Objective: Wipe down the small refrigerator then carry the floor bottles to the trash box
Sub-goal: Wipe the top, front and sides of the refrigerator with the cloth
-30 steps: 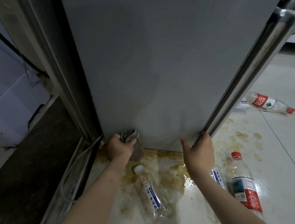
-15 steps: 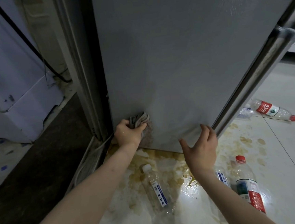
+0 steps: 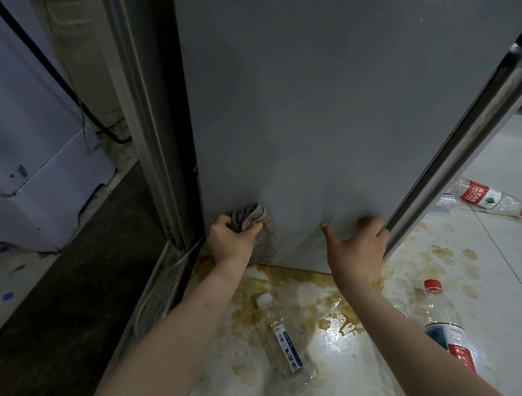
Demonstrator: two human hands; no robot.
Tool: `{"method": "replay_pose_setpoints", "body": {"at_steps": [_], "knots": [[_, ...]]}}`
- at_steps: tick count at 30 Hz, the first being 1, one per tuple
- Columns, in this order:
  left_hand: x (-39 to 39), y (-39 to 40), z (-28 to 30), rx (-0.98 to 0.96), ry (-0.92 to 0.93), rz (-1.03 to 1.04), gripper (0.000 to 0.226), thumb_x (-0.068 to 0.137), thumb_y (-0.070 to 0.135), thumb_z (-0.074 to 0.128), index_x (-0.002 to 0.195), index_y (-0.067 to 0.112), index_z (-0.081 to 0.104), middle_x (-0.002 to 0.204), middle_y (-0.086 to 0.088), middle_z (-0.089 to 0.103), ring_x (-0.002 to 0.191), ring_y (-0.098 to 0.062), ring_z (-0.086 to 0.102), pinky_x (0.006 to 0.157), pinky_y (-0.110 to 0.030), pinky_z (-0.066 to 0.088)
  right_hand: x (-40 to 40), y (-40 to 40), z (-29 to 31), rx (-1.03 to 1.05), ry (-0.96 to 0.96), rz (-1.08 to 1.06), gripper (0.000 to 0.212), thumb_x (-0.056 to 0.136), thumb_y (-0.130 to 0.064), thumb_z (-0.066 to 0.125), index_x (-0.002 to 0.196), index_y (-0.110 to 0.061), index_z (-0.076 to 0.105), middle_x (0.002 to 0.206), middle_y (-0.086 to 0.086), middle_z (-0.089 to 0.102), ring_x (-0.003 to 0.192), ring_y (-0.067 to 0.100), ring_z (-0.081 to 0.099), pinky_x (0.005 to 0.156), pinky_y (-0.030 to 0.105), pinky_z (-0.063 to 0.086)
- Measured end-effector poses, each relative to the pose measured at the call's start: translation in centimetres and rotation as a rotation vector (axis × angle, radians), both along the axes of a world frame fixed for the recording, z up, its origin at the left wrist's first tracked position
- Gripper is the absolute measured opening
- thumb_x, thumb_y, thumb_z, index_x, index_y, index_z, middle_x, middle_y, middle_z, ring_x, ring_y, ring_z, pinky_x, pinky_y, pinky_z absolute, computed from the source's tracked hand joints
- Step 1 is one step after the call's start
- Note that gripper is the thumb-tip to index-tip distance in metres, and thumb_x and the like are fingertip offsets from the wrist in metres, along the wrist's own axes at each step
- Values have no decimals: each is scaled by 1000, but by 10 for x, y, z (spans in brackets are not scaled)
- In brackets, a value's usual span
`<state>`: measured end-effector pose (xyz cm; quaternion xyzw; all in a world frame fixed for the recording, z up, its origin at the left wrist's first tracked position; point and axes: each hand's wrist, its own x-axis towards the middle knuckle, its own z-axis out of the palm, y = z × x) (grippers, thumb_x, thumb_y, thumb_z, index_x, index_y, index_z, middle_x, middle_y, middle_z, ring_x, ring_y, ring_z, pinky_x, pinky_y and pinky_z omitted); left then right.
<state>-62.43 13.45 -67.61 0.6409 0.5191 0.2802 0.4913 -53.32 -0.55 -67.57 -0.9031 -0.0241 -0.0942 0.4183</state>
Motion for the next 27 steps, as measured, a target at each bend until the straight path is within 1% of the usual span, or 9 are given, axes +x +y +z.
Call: {"method": "replay_pose_setpoints", "body": {"at_steps": [4,8,11,13,15,17,21,25,27], "knots": [[-1,3,-8,-34,10,4,36,69,20,82,90,-2,62,96,-18,67,78,-20,55,66,-25,38,0,3,-4,13,2,-17,63,71,-43,76,111,-9,43,116,14,46,104,36,51,68,36,39],[-2,7,-17,-61,32,5,36,68,19,83,88,-3,62,95,-19,67,82,-23,60,66,-24,38,0,6,-8,41,-3,-36,64,70,-43,77,112,-8,43,116,14,45,105,36,50,68,35,37],[-3,7,-22,-90,44,21,35,69,18,82,90,-2,63,97,-18,68,78,-19,55,66,-24,37,-4,6,-14,108,78,-91,73,68,-40,79,119,-6,39,124,16,43,113,36,44,79,40,41],[-4,7,-24,-101,48,32,36,69,19,82,92,-2,63,100,-18,68,84,-24,59,66,-24,37,-5,1,-21,137,123,-119,86,67,-41,80,130,-7,33,131,17,38,120,38,41,88,43,42],[-4,7,-25,-112,55,40,38,70,20,81,95,-3,64,103,-18,67,93,-28,62,68,-24,38,-3,-5,-24,149,147,-126,102,67,-45,79,142,-8,20,140,17,32,128,39,35,99,47,39],[-5,7,-25,-120,63,41,39,71,21,80,98,-2,64,106,-17,67,97,-29,62,70,-24,39,0,-8,-23,169,160,-115,111,68,-46,78,147,-11,8,146,16,27,134,37,29,105,48,35],[-5,3,-24,-101,38,65,37,71,20,81,95,-2,63,104,-18,67,95,-30,63,70,-26,41,-1,-4,-17,179,183,-62,115,71,-47,76,150,-13,-1,154,10,15,139,32,23,105,47,33],[-5,0,-18,-62,-16,74,34,70,19,81,92,0,62,98,-16,67,90,-28,62,70,-25,41,-1,-6,-17,171,186,-41,113,73,-47,74,150,-14,-2,154,10,14,139,32,23,104,48,34],[-4,1,-11,-6,-30,63,32,69,20,82,88,3,62,91,-13,66,82,-24,59,69,-24,40,0,-8,-19,177,177,-41,112,74,-45,74,150,-13,-1,153,11,15,139,33,23,104,48,34]]}}
